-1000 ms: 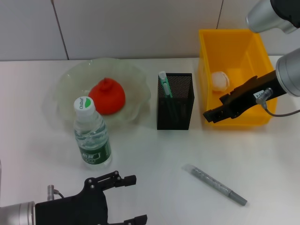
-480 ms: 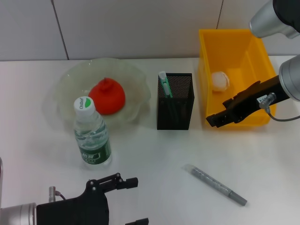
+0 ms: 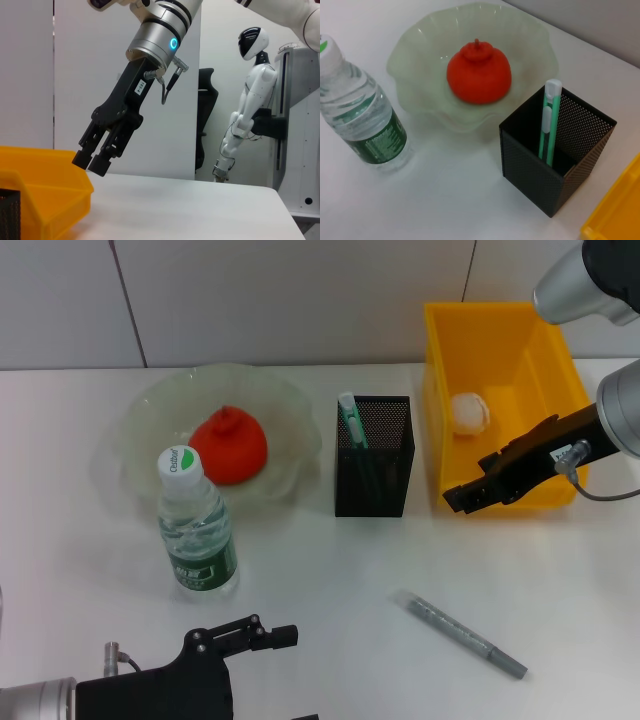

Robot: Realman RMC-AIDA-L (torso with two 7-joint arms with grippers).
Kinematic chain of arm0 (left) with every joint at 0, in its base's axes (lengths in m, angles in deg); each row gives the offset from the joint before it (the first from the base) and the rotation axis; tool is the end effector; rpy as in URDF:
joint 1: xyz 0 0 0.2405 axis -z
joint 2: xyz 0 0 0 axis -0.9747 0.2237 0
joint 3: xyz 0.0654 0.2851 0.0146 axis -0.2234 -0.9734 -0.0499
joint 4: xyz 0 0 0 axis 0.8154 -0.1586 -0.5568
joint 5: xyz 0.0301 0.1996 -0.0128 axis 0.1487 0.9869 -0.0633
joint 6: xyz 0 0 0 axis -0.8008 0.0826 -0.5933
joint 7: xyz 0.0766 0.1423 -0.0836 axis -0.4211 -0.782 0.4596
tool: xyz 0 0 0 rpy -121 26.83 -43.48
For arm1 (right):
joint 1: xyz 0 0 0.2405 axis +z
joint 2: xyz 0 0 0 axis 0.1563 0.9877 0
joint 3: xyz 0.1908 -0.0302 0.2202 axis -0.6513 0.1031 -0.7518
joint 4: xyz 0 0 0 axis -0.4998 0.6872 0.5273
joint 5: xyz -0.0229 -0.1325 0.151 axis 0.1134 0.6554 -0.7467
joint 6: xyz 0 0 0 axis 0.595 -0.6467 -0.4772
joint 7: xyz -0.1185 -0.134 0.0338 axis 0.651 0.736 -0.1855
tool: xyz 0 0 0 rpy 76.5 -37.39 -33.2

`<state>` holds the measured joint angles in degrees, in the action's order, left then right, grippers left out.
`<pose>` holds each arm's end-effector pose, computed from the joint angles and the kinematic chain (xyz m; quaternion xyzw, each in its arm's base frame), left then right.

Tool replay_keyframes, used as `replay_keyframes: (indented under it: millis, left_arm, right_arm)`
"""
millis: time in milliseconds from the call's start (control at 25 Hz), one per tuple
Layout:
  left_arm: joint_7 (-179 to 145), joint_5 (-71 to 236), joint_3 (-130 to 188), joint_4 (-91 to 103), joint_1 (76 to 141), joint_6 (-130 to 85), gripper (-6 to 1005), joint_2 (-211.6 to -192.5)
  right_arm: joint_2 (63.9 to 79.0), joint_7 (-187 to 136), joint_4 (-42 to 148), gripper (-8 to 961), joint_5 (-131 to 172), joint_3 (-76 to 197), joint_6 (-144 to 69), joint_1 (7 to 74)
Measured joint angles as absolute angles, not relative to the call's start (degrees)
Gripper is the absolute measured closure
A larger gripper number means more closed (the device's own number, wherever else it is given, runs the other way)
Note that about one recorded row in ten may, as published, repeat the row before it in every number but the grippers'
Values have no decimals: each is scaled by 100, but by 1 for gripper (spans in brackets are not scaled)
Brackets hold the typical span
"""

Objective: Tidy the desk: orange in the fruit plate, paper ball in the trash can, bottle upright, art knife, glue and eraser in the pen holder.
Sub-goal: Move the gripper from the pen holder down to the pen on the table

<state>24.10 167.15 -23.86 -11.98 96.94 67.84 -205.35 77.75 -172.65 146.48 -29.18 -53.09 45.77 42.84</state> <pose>-0.2847 0.2402 -0.0944 -0.9370 -0.0564 -0.3346 0.0828 0.1785 0.3833 -0.0141 -0.9213 0.3109 -0.0802 0.2194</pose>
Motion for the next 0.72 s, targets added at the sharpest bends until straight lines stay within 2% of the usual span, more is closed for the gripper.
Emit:
replay_keyframes:
  millis: [720]
  left_arm:
    - [2407, 16715, -2387, -1205, 9667, 6765, 189, -20535]
  right_arm:
    - [7780, -17265, 14640, 322, -2918, -5293, 4578, 4219]
